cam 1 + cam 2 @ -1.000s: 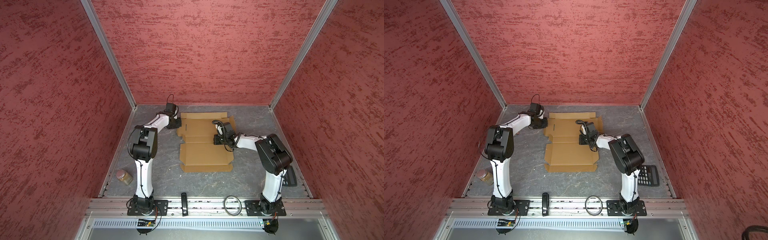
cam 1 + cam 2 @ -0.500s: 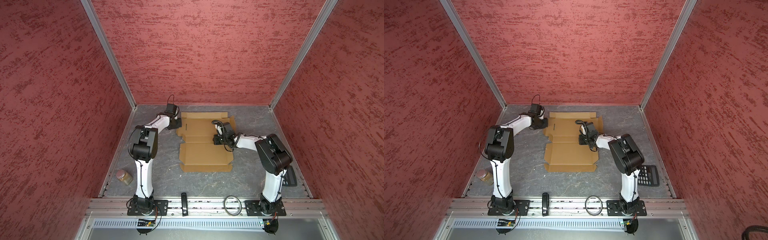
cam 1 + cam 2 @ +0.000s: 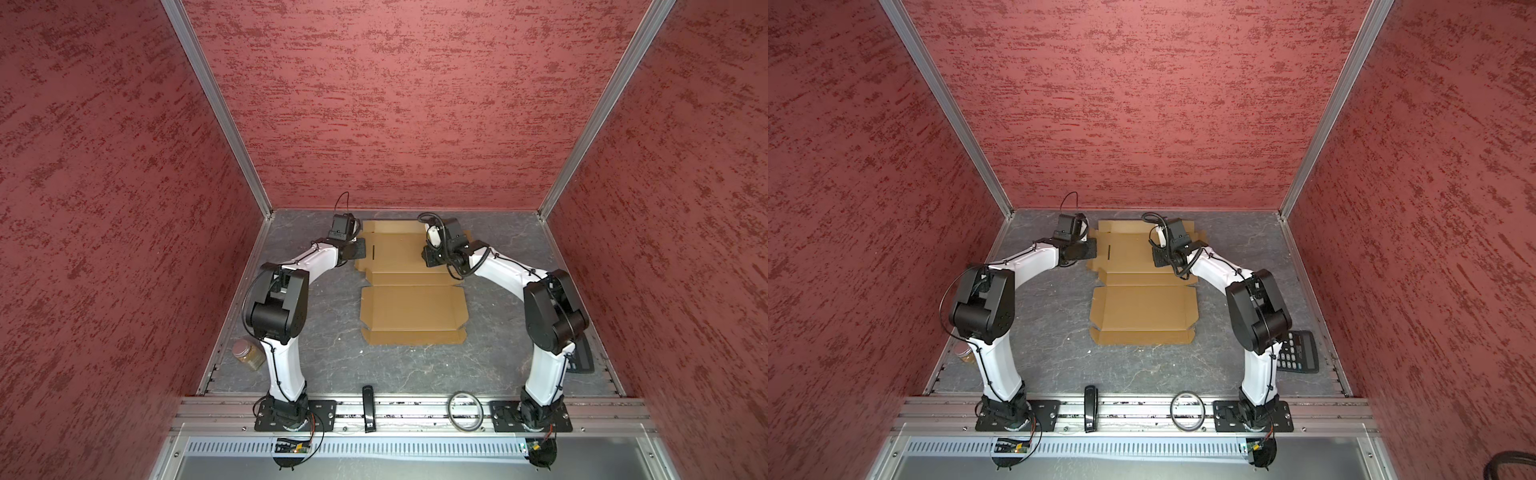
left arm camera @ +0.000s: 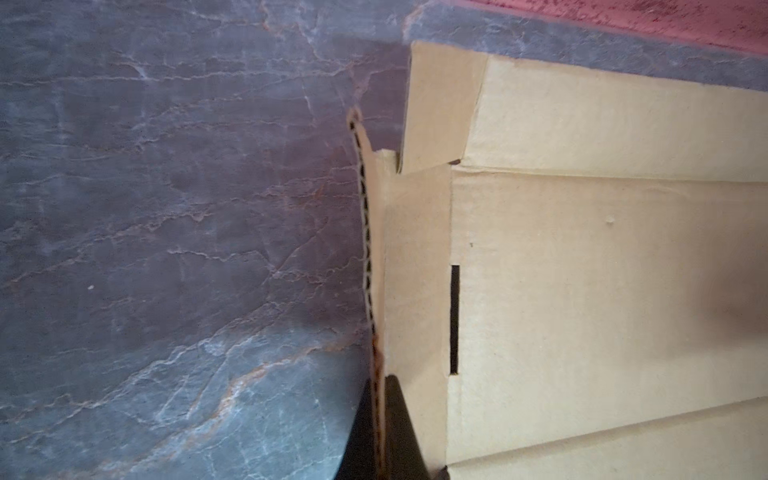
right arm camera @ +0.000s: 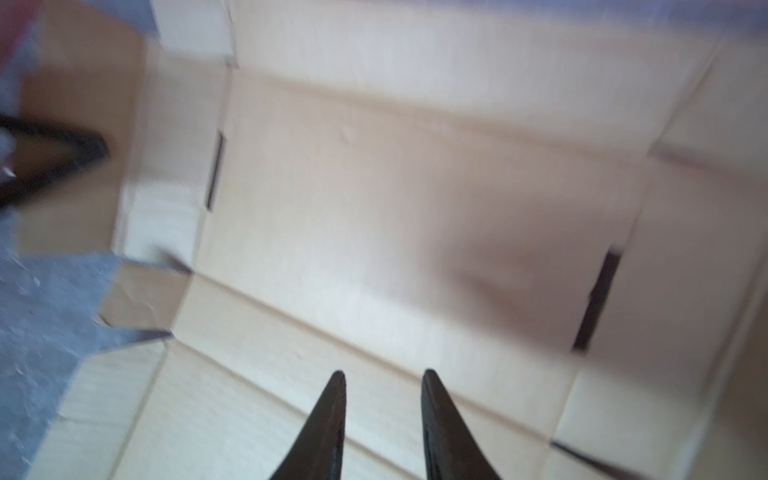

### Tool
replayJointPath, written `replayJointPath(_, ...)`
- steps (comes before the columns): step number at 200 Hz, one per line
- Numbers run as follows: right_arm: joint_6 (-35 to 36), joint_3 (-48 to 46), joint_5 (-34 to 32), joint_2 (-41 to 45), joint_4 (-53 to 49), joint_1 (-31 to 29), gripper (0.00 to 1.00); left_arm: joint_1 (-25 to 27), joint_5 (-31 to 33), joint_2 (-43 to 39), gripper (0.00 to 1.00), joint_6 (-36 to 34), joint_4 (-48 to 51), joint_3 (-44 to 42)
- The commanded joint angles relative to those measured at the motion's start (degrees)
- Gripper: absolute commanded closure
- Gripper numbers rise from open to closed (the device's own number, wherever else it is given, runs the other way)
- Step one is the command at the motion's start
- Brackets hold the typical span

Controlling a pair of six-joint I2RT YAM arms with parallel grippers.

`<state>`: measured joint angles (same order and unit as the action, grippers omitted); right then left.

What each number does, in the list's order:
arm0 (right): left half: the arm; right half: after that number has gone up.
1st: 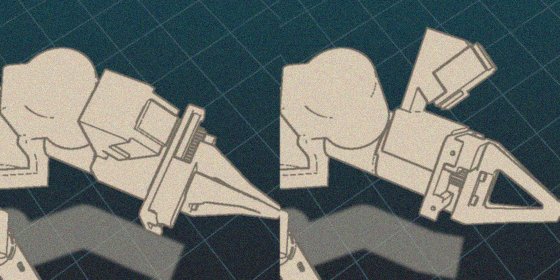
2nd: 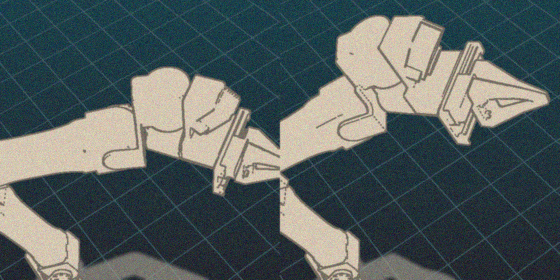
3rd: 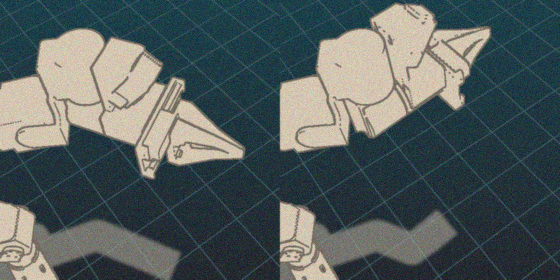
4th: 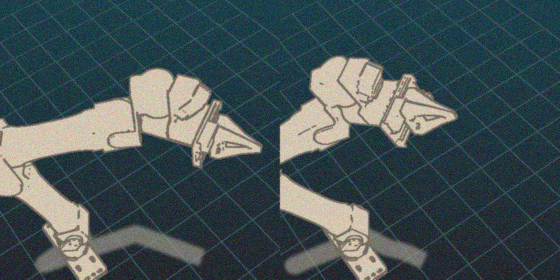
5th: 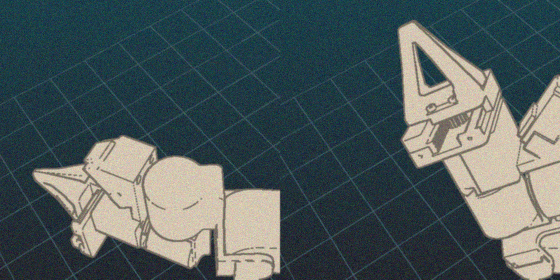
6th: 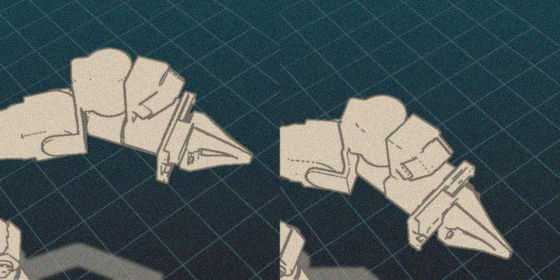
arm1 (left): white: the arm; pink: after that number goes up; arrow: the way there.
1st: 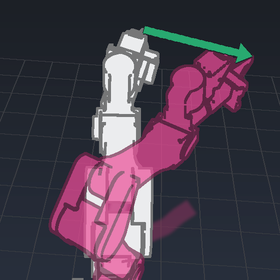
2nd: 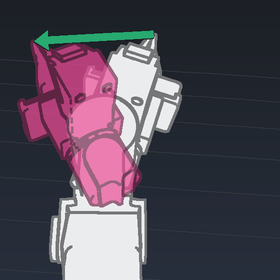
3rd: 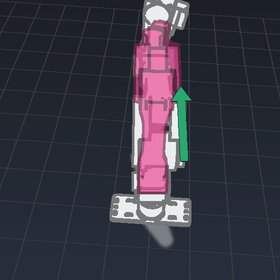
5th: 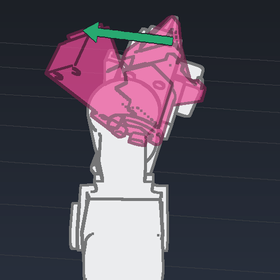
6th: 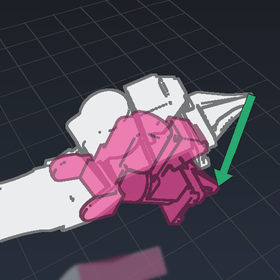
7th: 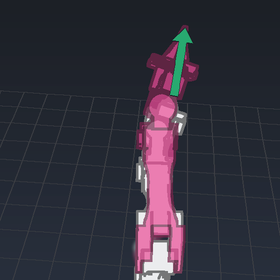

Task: Fold the paper box
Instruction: 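Lift the far side panel upright with the right gripper while left gripper holds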

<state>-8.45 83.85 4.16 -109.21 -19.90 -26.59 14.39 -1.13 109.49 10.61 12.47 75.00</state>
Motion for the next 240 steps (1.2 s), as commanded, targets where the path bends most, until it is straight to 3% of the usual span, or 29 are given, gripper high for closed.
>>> replayJointPath(1, 5.4, 6.9, -3.7, 0.0, -7.5, -0.3, 0.65, 1.2, 2.3, -2.7, 1.0, 0.2, -8.5, -3.5)
replayJointPath(26, 10.0, 13.0, -5.1, -2.5, -10.1, -0.2, 0.57, 2.2, 3.5, -4.5, 1.0, 0.6, -14.1, -7.6)
replayJointPath(41, 8.2, 18.3, -5.0, -5.0, -13.7, 0.3, 0.56, 3.1, 4.8, -5.6, 1.0, 0.8, -17.6, -10.0)
replayJointPath(62, -0.6, 24.9, -4.2, -8.3, -18.5, 0.7, 0.52, 4.2, 7.3, -7.3, 1.0, 1.2, -22.5, -13.5)
replayJointPath(83, -12.7, 24.9, -4.3, -7.9, -17.2, 0.7, 0.5, 4.9, 9.3, -8.4, 1.0, 2.5, -26.0, -16.2)
replayJointPath(139, -39.2, 17.5, -2.2, -3.4, -3.4, 0.9, 0.41, 6.1, 12.7, -11.4, 1.0, 4.2, -36.5, -24.0)
replayJointPath(180, -60.1, 8.2, -4.1, 1.3, 7.1, 1.5, 0.36, 6.4, 14.0, -13.0, 1.0, 5.2, -45.8, -29.9)
replayJointPath(240, -73.2, 7.0, -5.4, -0.1, 11.4, 1.5, 0.35, 8.5, 14.5, -14.1, 1.0, 3.2, -54.4, -34.2)
